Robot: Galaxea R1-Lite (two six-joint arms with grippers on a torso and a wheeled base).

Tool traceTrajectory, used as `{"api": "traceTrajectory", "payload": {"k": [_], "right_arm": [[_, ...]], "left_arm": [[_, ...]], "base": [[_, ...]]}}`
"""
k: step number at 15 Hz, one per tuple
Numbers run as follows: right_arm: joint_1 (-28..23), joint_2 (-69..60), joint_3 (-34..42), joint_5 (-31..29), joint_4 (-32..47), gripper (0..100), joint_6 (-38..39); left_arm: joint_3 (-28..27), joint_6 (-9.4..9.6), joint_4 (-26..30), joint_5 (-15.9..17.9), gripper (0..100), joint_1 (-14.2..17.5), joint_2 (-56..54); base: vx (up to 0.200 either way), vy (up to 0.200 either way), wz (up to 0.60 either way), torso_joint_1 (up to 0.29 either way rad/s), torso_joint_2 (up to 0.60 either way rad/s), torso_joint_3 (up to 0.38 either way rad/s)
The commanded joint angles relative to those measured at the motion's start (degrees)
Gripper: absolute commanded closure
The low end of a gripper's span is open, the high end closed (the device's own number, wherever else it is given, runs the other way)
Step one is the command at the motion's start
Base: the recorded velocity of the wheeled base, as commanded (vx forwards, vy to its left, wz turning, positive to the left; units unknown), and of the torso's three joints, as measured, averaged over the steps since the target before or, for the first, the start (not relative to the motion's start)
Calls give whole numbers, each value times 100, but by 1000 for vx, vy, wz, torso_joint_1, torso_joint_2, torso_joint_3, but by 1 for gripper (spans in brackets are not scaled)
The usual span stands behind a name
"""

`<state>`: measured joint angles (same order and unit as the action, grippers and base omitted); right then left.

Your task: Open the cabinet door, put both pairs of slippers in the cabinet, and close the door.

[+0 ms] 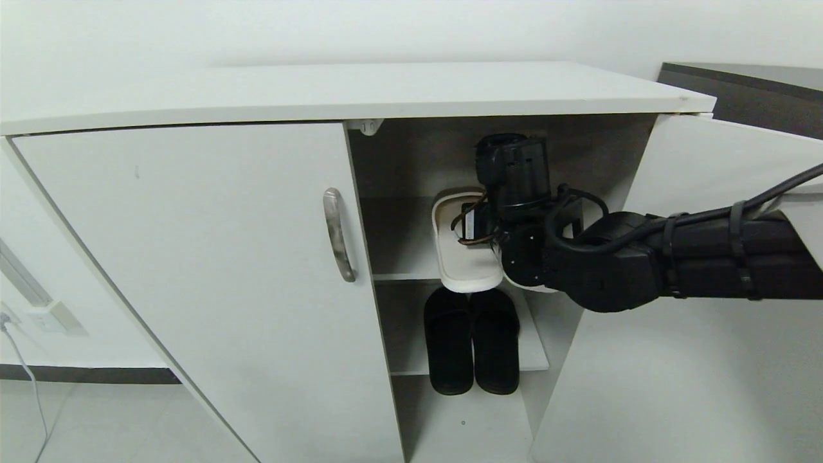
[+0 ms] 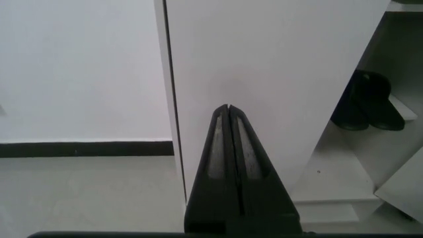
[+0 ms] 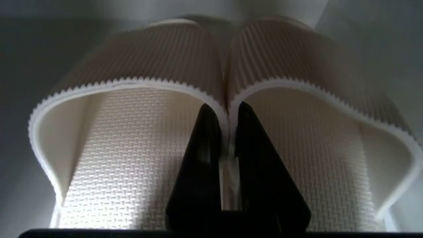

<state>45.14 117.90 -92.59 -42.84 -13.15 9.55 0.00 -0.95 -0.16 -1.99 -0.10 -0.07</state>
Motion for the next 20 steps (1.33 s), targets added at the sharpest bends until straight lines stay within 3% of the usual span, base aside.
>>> {"api": "traceTrajectory", "payload": {"k": [1, 16, 17, 20], "right_arm": [[-102, 216, -400, 12, 102, 100, 3], [-181, 515, -585, 118, 94, 100, 12], [-181, 515, -585, 118, 94, 0, 30], [-137, 392, -339, 179, 67, 0, 12]], "left_arm": [[0, -2, -2, -3, 100, 1, 7], [0, -19, -2, -12, 100, 1, 7], [0, -19, -2, -12, 100, 1, 7], [0, -19, -2, -21, 100, 1, 7]], "base": [[0, 0, 0, 0, 0, 0], [0, 0, 0, 0, 0, 0], [0, 0, 0, 0, 0, 0], [0, 0, 0, 0, 0, 0]]}}
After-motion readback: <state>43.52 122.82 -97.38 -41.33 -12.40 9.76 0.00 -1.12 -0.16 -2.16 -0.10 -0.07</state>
